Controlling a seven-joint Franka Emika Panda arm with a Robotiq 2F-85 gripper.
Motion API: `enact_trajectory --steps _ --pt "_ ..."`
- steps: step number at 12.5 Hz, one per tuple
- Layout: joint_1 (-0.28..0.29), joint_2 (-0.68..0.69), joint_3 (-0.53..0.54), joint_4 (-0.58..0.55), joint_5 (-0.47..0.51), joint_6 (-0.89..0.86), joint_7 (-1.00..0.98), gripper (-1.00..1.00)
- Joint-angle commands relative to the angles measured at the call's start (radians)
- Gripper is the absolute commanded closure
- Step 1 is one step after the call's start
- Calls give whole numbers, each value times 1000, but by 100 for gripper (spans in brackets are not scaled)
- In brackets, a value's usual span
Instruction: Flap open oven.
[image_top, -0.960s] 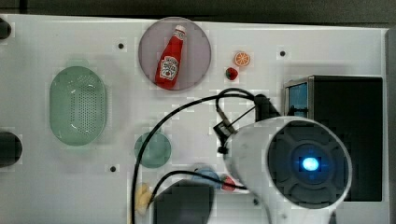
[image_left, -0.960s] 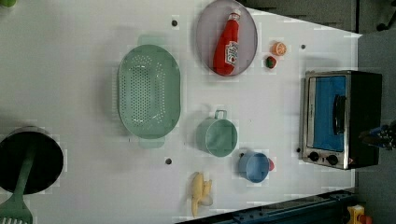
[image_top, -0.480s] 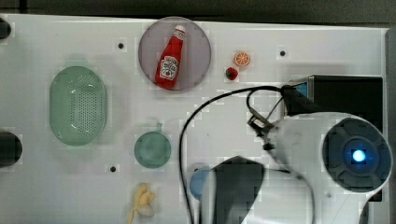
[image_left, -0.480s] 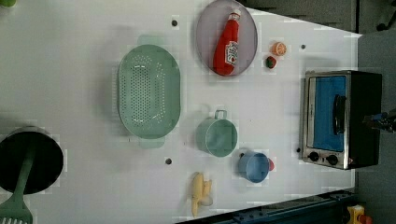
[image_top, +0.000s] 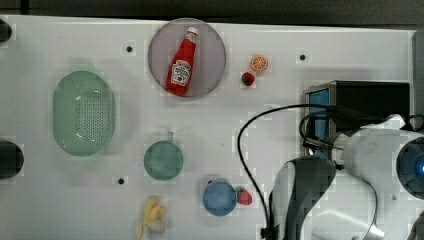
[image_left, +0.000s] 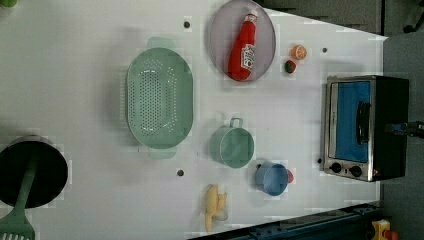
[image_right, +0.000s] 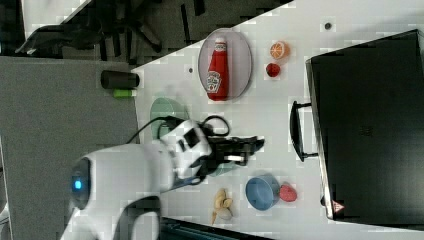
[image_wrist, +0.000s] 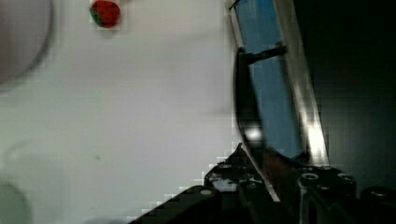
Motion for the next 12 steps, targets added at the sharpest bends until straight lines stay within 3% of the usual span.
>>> enact_trajectory --steps 1,12 --pt "-11 55 -27 -4 -4 74 -176 65" --pt "-6 212 -46 -41 0 222 -177 65"
